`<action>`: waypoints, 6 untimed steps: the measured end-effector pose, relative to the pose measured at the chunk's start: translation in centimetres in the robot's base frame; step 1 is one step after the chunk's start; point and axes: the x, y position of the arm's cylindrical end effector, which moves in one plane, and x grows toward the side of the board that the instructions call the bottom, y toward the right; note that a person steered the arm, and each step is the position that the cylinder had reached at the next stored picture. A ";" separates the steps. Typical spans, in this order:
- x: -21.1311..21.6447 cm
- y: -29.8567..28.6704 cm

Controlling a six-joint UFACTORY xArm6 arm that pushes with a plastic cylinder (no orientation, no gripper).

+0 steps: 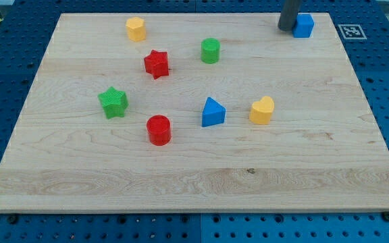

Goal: Point your arm at red star

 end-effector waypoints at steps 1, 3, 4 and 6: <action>0.0 0.7; 0.3 -4.8; 1.0 -11.4; 5.8 -23.7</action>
